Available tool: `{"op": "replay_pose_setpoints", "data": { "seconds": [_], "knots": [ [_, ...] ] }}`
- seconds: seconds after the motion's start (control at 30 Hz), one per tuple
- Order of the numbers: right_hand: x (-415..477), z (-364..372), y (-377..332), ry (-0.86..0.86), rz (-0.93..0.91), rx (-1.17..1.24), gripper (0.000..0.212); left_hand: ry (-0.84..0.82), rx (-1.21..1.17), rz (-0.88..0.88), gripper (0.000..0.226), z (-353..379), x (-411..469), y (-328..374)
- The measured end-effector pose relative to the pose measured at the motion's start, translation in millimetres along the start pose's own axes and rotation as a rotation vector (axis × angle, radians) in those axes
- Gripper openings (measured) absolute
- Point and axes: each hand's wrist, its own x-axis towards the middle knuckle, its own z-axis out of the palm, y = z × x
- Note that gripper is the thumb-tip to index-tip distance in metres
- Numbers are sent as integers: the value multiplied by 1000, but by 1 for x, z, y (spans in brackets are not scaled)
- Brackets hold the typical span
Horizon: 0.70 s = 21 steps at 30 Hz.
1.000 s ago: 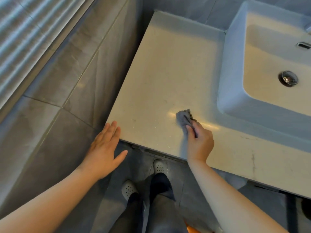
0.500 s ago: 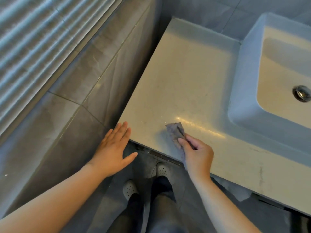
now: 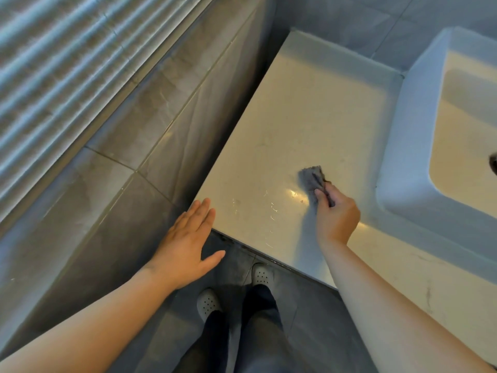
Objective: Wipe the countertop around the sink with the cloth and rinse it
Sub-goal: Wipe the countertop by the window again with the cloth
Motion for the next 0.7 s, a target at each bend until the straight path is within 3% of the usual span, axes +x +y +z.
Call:
{"op": "replay_pose_setpoints", "data": {
  "seconds": [0.33, 0.47, 0.6, 0.7],
  "knots": [
    [-110, 16, -29, -236, -207, -17, 24, -11, -176, -16, 88, -15, -5, -4],
    [-134, 12, -39, -375, -140, 51, 25, 50, -226, -133, 90, -14, -19, -13],
    [-127, -2, -57, -511, 69, 240, 27, 36, -285, -233, 80, -7, -36, -18],
    [-94, -13, -67, -402, 91, 271, 26, 22, -360, -299, 70, -2, -43, -17]
  ]
}}
